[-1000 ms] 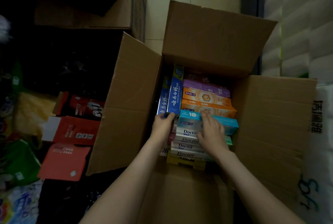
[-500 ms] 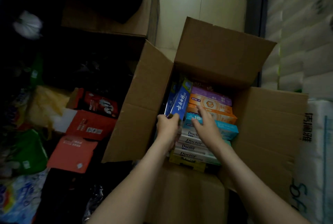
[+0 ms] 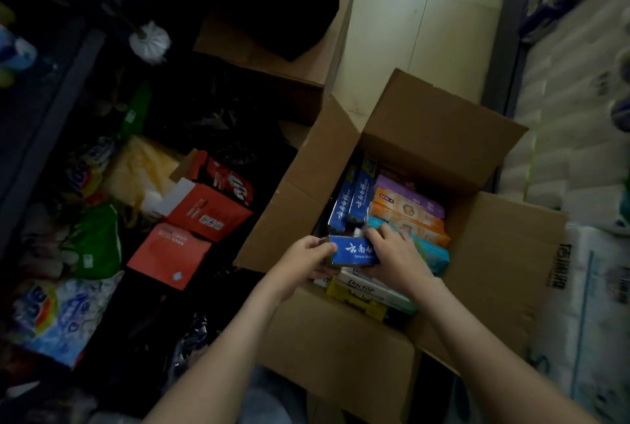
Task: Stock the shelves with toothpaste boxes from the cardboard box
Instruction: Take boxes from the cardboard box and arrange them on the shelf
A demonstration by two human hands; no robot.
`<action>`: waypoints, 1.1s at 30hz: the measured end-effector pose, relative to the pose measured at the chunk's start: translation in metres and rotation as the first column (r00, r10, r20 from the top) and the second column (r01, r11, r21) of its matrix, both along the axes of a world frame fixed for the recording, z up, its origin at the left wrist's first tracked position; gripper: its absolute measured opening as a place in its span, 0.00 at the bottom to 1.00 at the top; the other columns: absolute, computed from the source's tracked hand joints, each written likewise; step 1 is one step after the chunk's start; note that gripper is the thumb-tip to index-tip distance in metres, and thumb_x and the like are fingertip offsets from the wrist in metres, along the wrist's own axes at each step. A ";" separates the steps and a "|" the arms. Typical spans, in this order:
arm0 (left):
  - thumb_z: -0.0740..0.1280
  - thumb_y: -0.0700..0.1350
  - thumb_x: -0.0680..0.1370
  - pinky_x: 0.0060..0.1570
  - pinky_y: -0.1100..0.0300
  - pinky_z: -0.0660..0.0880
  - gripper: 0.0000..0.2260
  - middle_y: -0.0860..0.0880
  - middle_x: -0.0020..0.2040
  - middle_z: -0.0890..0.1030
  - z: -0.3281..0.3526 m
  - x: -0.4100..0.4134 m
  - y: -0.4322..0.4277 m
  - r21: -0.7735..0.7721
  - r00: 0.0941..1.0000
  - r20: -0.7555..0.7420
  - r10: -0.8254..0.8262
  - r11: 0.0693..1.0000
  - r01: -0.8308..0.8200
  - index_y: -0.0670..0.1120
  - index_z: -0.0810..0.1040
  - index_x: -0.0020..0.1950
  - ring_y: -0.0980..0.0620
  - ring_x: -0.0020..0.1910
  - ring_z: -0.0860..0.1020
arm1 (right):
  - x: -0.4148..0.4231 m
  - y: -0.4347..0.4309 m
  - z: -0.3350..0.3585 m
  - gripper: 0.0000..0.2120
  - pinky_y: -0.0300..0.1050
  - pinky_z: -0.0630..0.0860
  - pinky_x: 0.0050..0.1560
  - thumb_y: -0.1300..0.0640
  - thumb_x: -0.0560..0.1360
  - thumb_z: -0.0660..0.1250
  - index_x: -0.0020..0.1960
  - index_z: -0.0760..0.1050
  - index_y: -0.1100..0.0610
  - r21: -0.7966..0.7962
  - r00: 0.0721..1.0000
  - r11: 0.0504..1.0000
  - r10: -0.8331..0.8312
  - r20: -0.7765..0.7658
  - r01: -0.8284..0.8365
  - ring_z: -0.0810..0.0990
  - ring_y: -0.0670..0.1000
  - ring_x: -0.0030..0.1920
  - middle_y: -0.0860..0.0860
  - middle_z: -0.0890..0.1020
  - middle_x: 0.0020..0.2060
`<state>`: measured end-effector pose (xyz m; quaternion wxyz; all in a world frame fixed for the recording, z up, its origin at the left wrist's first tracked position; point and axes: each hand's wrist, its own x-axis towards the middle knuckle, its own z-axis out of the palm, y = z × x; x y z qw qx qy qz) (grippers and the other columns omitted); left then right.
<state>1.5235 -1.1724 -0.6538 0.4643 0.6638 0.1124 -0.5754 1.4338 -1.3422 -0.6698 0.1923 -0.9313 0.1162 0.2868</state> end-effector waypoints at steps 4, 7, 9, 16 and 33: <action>0.66 0.47 0.78 0.44 0.54 0.79 0.06 0.47 0.43 0.82 -0.015 -0.015 -0.012 0.075 0.995 0.100 -0.014 0.997 0.007 0.45 0.77 0.48 0.50 0.40 0.81 | -0.028 -0.003 -0.012 0.30 0.46 0.71 0.58 0.43 0.71 0.70 0.68 0.62 0.49 0.121 0.987 0.985 -0.111 -0.117 0.126 0.69 0.49 0.58 0.49 0.67 0.59; 0.63 0.46 0.79 0.33 0.61 0.76 0.07 0.48 0.37 0.81 -0.023 -0.023 -0.010 0.098 1.000 0.027 -0.008 0.995 0.006 0.44 0.77 0.46 0.49 0.35 0.79 | -0.040 -0.014 -0.019 0.29 0.47 0.69 0.59 0.41 0.70 0.69 0.67 0.64 0.48 0.208 0.965 0.963 -0.119 -0.235 0.169 0.69 0.49 0.58 0.49 0.70 0.59; 0.61 0.44 0.79 0.26 0.65 0.71 0.08 0.49 0.29 0.79 -0.028 -0.029 -0.004 0.112 0.999 -0.034 0.030 0.993 -0.026 0.43 0.76 0.43 0.49 0.31 0.77 | -0.045 -0.021 -0.022 0.25 0.50 0.64 0.60 0.41 0.70 0.70 0.63 0.67 0.48 0.226 0.952 0.957 -0.116 -0.284 0.184 0.71 0.51 0.59 0.49 0.74 0.58; 0.60 0.42 0.81 0.36 0.63 0.77 0.08 0.44 0.41 0.82 -0.029 -0.040 0.000 0.060 0.993 -0.096 0.068 0.996 -0.062 0.44 0.78 0.47 0.48 0.37 0.80 | -0.055 -0.039 -0.022 0.26 0.59 0.49 0.71 0.42 0.70 0.68 0.65 0.65 0.46 0.193 0.940 0.964 -0.114 -0.322 0.183 0.66 0.52 0.67 0.47 0.72 0.64; 0.64 0.41 0.79 0.43 0.58 0.79 0.09 0.49 0.42 0.84 0.129 0.044 0.059 -0.045 0.993 0.113 -0.020 0.999 0.025 0.42 0.78 0.57 0.53 0.39 0.81 | 0.028 -0.040 0.126 0.29 0.46 0.70 0.60 0.42 0.68 0.73 0.65 0.70 0.51 0.242 0.988 0.970 0.030 -0.153 0.008 0.73 0.51 0.59 0.49 0.75 0.59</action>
